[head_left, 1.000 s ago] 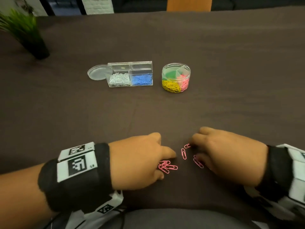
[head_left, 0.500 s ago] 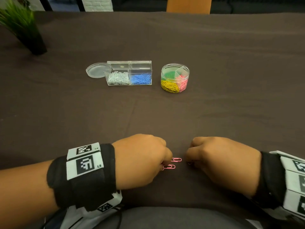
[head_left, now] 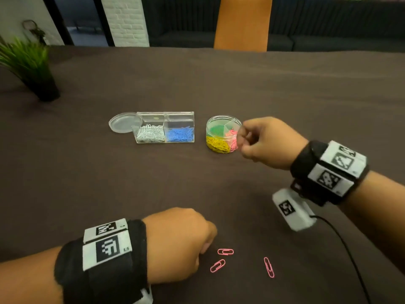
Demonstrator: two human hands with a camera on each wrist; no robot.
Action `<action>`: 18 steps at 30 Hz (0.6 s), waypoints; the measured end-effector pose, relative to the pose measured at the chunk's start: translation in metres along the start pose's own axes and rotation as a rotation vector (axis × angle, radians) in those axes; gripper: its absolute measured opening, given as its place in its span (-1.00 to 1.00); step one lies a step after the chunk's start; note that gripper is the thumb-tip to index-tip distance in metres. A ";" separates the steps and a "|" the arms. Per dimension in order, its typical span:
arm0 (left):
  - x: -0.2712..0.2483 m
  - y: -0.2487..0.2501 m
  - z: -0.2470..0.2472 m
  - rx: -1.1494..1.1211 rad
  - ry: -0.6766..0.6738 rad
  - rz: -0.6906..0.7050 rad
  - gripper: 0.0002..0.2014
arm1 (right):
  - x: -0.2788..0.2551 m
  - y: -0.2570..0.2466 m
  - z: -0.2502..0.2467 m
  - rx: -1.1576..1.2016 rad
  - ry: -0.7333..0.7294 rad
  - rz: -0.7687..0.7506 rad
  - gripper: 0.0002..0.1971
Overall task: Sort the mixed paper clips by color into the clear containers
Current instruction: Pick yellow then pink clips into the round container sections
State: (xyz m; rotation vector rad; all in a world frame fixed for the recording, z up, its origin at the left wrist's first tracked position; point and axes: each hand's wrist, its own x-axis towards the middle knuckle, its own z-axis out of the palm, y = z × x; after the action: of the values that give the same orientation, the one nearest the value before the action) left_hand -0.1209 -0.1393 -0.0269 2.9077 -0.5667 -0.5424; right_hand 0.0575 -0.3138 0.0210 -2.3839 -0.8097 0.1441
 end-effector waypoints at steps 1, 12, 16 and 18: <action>0.002 -0.004 -0.002 -0.011 -0.012 -0.010 -0.87 | 0.020 0.003 -0.004 0.067 0.059 0.056 -0.85; 0.031 -0.046 -0.050 -0.293 0.164 -0.154 -0.89 | 0.118 0.021 -0.002 -0.115 -0.057 0.317 -0.88; 0.065 -0.060 -0.083 -0.465 0.350 -0.207 -0.87 | 0.114 0.024 -0.009 -0.095 0.023 0.281 -0.90; 0.093 -0.063 -0.102 -0.531 0.426 -0.210 -0.88 | 0.104 0.026 -0.015 -0.036 0.096 0.270 -0.94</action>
State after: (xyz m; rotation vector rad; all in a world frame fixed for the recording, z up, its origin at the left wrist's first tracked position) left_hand 0.0188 -0.1114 0.0259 2.4637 -0.0440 -0.0597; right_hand 0.1588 -0.2772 0.0271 -2.5040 -0.4474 0.1229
